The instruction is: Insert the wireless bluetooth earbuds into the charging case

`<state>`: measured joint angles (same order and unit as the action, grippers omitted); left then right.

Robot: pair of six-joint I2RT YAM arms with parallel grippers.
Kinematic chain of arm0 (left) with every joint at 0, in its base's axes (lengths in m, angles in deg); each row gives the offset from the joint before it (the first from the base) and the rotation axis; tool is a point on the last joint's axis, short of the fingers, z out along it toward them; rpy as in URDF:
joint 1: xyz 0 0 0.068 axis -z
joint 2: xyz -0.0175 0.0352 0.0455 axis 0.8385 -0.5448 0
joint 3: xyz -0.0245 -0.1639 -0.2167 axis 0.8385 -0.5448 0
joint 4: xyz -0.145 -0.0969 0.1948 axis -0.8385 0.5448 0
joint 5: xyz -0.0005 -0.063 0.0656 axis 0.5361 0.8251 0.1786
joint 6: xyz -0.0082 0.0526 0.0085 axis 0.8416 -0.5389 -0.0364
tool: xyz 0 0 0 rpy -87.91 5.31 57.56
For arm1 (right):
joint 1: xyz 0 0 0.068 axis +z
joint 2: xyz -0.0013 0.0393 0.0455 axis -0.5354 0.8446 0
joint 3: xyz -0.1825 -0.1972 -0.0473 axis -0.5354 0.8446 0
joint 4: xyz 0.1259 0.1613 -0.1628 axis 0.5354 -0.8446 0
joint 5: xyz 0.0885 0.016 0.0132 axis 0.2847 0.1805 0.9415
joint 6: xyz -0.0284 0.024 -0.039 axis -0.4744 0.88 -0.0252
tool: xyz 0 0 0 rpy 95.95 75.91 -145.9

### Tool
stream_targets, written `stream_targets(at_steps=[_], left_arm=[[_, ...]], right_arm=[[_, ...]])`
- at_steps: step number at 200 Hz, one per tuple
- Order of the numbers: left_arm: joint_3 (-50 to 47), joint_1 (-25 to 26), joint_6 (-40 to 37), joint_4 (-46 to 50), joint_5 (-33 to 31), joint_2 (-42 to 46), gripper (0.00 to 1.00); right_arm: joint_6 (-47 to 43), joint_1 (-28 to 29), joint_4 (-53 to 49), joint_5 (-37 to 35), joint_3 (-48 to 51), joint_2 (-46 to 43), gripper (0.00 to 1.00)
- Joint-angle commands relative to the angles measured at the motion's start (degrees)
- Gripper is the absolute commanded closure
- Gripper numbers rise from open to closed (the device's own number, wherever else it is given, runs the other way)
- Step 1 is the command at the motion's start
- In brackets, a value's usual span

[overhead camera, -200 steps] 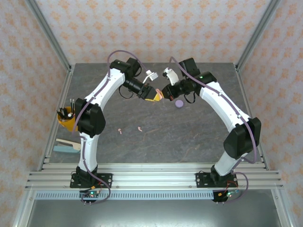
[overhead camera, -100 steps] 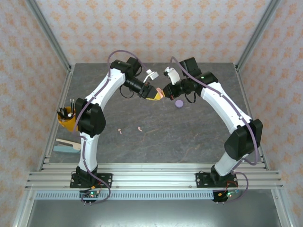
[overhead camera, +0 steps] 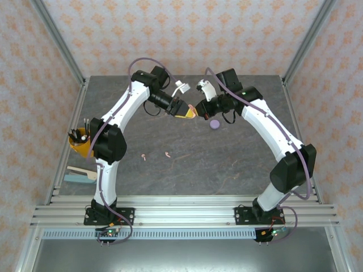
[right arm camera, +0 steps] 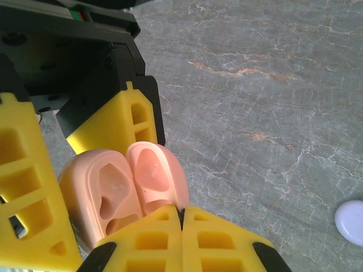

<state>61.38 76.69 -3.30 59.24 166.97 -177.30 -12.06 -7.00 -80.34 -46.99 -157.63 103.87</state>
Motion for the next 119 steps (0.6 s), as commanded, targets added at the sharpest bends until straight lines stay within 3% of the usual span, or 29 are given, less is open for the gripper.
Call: stream_targets(at_steps=[1,58,113,119], left_arm=[[2.04,-0.63,0.77,-0.45,0.86,-0.03,0.60],[1.69,-0.63,-0.11,0.44,2.42,-0.35,0.64],[1.51,-0.70,-2.26,2.45,3.26,-0.66,0.82],[1.54,-0.63,-2.35,2.47,3.18,-0.66,0.85]], right_arm=[[-0.63,0.29,0.68,-0.31,0.49,-2.13,1.00],[-0.41,0.30,1.14,-0.42,0.62,-1.95,1.00],[0.61,0.30,2.09,-1.72,0.66,-2.10,1.00],[0.92,0.30,2.37,-2.16,0.63,-2.27,0.96]])
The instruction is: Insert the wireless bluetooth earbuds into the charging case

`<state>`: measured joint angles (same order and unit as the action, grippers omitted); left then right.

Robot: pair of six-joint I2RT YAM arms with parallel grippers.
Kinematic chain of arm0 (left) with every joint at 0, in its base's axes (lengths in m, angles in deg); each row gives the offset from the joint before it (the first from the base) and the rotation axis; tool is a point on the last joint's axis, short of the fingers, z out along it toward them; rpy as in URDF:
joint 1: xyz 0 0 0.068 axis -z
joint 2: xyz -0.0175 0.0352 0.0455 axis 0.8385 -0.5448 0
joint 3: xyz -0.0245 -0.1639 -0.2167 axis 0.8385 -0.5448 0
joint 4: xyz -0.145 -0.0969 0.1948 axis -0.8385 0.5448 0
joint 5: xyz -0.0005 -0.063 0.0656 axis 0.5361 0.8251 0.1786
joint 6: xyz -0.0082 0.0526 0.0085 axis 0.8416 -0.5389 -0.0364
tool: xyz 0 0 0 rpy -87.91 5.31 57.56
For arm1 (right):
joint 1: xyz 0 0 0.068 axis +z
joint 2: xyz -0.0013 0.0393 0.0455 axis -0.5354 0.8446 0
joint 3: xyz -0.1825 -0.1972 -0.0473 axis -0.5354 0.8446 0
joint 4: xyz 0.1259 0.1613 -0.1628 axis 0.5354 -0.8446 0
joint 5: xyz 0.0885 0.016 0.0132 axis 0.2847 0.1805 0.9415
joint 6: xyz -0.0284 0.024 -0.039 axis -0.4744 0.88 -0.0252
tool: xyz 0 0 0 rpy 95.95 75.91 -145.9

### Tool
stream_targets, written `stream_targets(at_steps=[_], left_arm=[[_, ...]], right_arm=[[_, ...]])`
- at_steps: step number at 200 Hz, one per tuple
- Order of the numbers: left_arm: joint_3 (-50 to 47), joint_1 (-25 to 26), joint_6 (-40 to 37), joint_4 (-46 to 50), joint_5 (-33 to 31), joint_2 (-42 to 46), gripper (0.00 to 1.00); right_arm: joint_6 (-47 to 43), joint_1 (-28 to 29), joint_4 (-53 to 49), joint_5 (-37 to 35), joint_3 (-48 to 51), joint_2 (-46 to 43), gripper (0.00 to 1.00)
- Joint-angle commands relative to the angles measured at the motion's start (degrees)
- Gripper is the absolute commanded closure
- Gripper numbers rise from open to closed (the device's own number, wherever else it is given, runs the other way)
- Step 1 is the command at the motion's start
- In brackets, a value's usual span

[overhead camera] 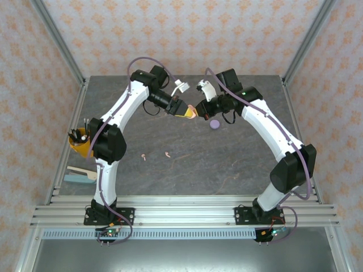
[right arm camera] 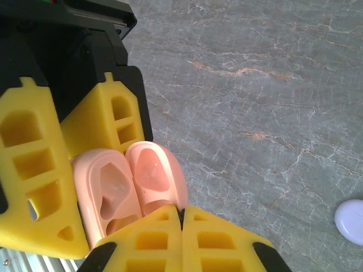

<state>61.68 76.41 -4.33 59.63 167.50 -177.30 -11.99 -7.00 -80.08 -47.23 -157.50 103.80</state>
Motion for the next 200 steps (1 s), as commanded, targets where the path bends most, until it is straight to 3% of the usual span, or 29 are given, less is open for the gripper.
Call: stream_targets(at_steps=[1,39,79,139,200], left_arm=[[1.26,-0.35,-1.33,2.11,2.65,-0.66,0.85],[0.88,-0.35,-0.49,0.12,0.90,0.29,0.97],[-1.69,-0.68,4.98,-9.03,-6.73,5.39,1.00],[-12.07,-0.79,16.02,-32.60,-25.51,20.89,1.00],[-29.64,-0.52,23.43,-55.11,-46.01,35.66,1.00]], right_arm=[[0.94,0.30,2.17,-2.01,0.49,-2.18,0.95],[4.52,0.06,3.26,-6.54,-0.78,-4.35,0.62],[12.39,-3.35,4.57,-6.27,0.70,-11.48,0.45],[26.86,-3.83,5.37,-12.61,8.62,-19.75,0.40],[40.72,-1.68,7.20,-10.60,18.25,-17.54,0.40]])
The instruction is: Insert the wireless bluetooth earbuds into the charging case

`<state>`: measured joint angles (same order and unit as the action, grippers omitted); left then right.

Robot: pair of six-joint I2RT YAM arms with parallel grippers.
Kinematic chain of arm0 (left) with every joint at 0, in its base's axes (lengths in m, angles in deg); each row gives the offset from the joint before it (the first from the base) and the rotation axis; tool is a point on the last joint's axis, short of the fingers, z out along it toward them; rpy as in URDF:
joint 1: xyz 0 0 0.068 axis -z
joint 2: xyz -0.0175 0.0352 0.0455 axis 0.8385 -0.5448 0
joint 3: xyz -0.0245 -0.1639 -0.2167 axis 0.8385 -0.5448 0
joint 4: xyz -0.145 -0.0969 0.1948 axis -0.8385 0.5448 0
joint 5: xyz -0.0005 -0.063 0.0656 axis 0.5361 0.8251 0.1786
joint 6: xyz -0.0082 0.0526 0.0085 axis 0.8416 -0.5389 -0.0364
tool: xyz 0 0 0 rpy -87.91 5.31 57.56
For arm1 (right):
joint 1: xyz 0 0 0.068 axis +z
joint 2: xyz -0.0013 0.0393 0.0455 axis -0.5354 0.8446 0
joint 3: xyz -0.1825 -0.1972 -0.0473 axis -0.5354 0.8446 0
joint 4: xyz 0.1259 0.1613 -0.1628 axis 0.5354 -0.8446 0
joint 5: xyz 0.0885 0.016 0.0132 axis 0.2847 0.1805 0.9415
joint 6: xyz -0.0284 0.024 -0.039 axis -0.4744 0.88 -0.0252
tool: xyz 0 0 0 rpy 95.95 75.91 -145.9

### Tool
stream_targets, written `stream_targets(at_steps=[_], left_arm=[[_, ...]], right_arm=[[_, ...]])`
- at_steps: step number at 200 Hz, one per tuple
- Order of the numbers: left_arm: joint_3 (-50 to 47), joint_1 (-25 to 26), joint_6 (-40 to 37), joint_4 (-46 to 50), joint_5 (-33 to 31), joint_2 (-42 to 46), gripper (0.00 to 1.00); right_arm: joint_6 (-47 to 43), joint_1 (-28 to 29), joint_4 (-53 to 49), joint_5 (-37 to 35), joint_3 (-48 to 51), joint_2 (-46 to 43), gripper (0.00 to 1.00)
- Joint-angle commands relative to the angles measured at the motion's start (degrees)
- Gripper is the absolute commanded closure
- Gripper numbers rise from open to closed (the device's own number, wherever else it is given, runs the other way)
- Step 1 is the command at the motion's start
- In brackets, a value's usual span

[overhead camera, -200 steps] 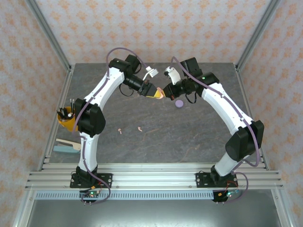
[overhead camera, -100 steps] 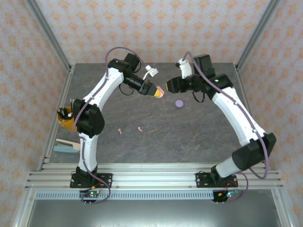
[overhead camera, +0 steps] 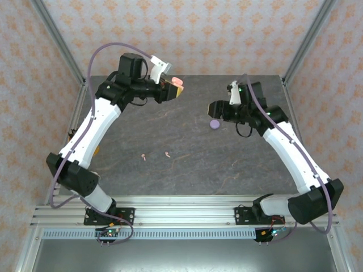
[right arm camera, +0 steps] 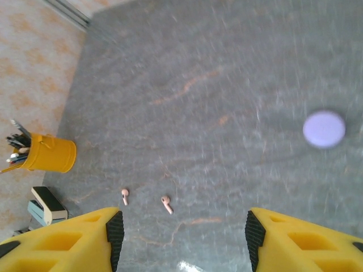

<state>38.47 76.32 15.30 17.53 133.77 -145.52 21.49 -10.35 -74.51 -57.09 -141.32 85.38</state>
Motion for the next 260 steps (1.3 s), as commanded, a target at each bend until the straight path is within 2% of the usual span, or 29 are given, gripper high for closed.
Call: stream_targets(at_steps=[1,51,71,90,119,155,179,211,260], left_arm=[[-6.83,-0.44,3.82,-13.39,-12.78,4.13,1.00],[-28.97,0.05,3.43,-38.88,-31.24,17.64,1.00],[-34.80,0.18,2.87,-42.81,-36.63,21.32,1.00],[-39.40,0.18,3.95,-44.15,-40.14,23.74,1.00],[-50.10,0.11,5.37,-53.89,-42.21,27.68,1.00],[-62.59,0.00,5.55,-66.98,-42.11,30.68,1.00],[-67.40,-0.08,5.30,-70.84,-41.35,32.45,1.00],[-74.04,-0.30,3.40,-77.65,-36.82,36.41,1.00],[-78.47,-0.52,2.37,-77.27,-27.93,43.17,1.00]], right_arm=[[7.33,1.73,1.56,-0.79,2.11,1.02,0.40],[10.58,8.24,-0.53,-4.94,1.95,8.62,0.41],[11.59,11.47,-1.52,-7.54,0.85,12.54,0.41],[12.29,14.48,-2.88,-9.65,-1.54,16.81,0.42],[13.83,18.53,-4.48,-12.48,-5.35,23.12,0.43],[15.56,23.13,-4.48,-14.39,-9.12,30.56,0.44],[16.29,25.36,-5.44,-16.03,-12.04,35.05,0.45],[17.24,27.18,-6.72,-17.19,-15.07,39.79,0.45],[16.75,28.60,-7.92,-18.01,-18.88,45.36,0.46]])
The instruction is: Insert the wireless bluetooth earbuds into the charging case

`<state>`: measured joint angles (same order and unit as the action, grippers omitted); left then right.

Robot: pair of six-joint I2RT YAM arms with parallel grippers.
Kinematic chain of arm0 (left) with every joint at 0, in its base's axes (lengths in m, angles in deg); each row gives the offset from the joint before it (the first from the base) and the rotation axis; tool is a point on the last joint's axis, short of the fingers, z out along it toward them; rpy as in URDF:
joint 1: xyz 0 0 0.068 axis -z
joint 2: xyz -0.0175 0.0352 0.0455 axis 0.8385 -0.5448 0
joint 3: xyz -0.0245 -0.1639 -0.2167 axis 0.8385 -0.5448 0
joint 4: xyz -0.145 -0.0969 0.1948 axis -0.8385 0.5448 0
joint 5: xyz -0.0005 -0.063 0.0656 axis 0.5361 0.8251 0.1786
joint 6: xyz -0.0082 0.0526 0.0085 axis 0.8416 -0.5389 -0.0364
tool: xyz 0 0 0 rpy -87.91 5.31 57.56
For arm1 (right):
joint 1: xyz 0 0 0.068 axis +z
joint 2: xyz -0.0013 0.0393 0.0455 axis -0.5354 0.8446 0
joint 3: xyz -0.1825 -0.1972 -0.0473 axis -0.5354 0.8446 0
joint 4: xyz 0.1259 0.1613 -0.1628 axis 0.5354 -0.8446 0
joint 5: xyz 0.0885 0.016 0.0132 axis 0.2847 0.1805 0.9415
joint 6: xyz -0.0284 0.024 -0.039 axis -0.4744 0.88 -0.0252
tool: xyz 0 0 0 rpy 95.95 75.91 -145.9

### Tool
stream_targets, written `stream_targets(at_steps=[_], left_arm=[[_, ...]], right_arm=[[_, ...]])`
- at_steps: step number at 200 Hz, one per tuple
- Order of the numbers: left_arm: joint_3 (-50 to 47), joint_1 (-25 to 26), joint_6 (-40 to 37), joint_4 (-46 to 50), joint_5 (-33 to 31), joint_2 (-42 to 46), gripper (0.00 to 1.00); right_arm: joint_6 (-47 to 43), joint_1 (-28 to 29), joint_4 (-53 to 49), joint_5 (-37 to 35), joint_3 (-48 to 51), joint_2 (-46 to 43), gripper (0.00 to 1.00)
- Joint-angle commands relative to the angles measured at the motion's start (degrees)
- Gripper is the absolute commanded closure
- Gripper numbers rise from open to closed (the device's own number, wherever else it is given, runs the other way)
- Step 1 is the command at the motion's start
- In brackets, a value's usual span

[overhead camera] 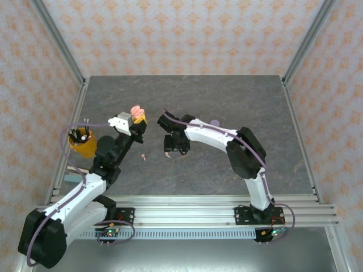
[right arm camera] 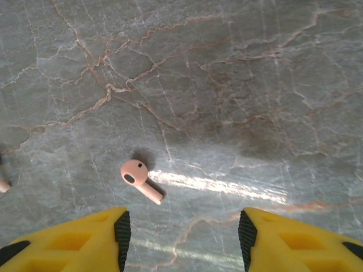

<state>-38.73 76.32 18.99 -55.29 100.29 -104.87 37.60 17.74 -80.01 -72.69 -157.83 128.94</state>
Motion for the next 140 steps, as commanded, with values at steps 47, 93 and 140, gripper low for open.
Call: stream_targets(at_steps=[47,93,140], left_arm=[[-1.65,-0.57,-1.58,-1.97,6.92,3.81,1.00],[-1.26,-0.52,-2.14,-1.50,7.14,3.73,1.00],[-0.26,-0.52,-2.02,-1.84,8.07,2.76,1.00]], right_arm=[[0.31,1.39,-2.07,-1.40,-4.78,4.38,0.49],[-0.10,2.10,-2.05,0.34,-6.95,6.65,0.51],[-0.06,2.34,-2.58,0.37,-8.83,9.00,0.54]])
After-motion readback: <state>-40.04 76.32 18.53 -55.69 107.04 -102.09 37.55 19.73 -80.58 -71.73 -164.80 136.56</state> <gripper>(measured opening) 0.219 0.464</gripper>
